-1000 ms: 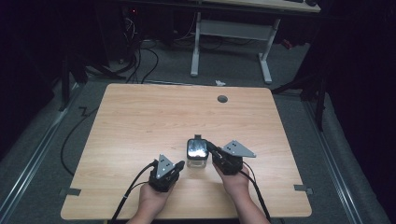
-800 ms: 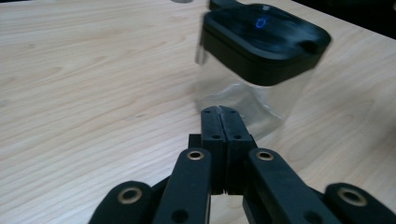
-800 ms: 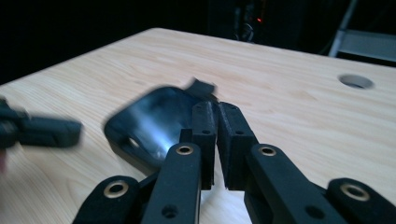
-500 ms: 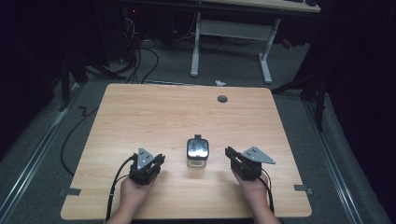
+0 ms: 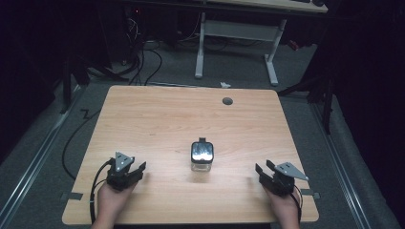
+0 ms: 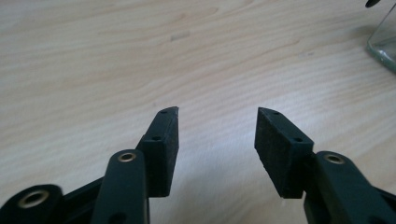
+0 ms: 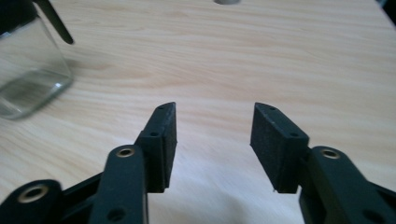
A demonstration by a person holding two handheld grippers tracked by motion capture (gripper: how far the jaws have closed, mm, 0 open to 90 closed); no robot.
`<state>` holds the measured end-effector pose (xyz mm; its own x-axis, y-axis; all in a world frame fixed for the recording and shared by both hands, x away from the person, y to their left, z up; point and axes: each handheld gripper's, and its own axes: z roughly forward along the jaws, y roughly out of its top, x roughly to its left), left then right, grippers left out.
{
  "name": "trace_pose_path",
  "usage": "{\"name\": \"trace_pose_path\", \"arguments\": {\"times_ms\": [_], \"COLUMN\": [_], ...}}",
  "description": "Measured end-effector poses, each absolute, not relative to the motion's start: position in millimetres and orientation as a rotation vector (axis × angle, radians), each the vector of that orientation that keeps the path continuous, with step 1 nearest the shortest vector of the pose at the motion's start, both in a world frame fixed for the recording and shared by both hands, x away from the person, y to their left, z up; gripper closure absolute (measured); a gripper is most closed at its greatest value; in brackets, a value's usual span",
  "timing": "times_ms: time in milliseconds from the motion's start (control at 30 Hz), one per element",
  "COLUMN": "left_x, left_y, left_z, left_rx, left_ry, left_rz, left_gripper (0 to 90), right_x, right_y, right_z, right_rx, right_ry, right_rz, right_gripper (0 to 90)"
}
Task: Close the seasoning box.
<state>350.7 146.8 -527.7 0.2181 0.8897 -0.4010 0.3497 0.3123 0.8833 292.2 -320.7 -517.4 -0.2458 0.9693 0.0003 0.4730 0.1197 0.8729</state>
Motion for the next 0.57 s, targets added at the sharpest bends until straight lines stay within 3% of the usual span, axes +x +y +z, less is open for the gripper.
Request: {"name": "trace_pose_path", "arguments": {"times_ms": [133, 567], "left_x": [335, 336], "left_y": [163, 159], "left_z": [-536, -534], "left_rx": [1.245, 1.258], "left_ry": [1.382, 1.359], "left_rz": [0.598, 0.623], "left_gripper": [49.8, 48.8], "right_x": [277, 285], "right_y": [-333, -332], "right_z": [-520, -522], "right_rx": [1.405, 1.385], "right_ry": [1.759, 1.785], "right_rz": [1.003, 1.049], "right_gripper": [48.4, 46.9]}}
